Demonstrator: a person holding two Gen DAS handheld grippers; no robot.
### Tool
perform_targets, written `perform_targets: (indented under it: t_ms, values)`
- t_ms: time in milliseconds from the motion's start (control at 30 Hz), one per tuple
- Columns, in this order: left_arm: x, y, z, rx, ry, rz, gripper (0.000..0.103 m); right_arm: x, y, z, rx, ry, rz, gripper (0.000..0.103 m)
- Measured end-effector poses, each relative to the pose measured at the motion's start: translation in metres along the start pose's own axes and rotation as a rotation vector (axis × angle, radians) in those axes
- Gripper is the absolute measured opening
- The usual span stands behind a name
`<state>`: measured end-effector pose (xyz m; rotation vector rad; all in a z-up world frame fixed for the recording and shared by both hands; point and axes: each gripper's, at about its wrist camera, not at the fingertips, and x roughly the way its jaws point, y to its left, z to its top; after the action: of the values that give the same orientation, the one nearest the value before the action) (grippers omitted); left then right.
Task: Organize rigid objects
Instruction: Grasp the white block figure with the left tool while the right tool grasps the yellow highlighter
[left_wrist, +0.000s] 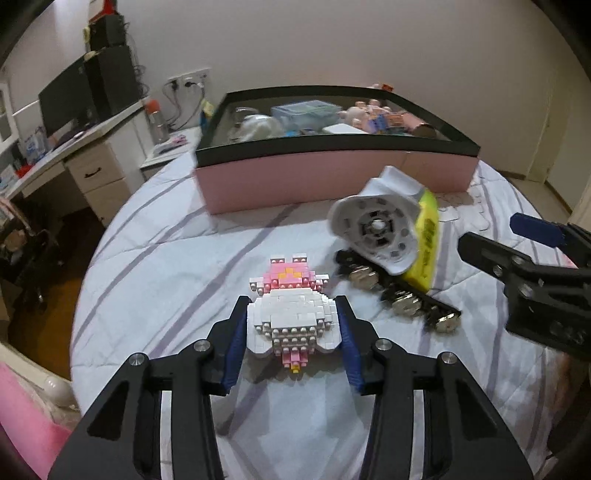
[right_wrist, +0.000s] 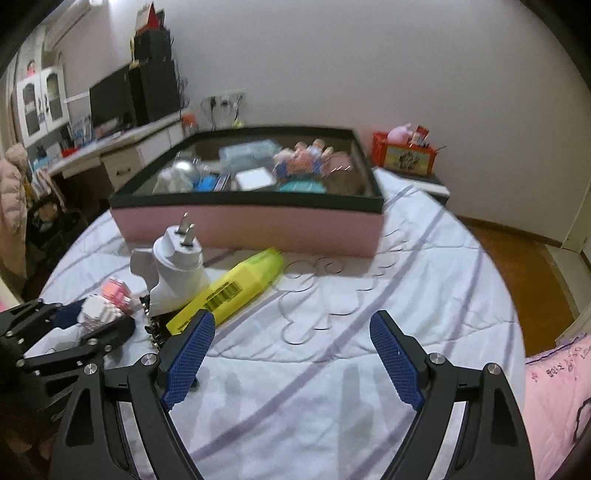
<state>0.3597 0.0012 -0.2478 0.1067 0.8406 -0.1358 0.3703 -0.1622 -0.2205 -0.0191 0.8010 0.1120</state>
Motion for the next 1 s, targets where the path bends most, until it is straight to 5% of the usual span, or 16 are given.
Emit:
perform_targets:
  t_ms: [467, 533, 600, 667, 1000]
  values:
    - [-0.011, 0.025, -0.006, -0.042, -0.016, -0.019, 0.045, 0.048, 0.034, 0.015, -0.011, 0.127, 0.037, 0.086]
    - [-0.012, 0.024, -0.006, -0.037, -0.017, -0.024, 0.044, 0.045, 0.023, 0.015, 0.018, 0.115, 0.042, 0.073]
    - [-0.013, 0.024, -0.005, -0.034, -0.02, -0.031, 0.044, 0.043, 0.014, 0.016, 0.03, 0.114, 0.042, 0.043]
    - [-0.013, 0.021, -0.005, -0.03, -0.018, -0.043, 0.044, 0.041, 0.003, 0.016, 0.031, 0.117, 0.054, 0.029]
    - [-0.014, 0.009, -0.011, -0.021, -0.015, -0.074, 0.044, 0.004, -0.022, -0.018, -0.008, 0.141, 0.07, 0.026]
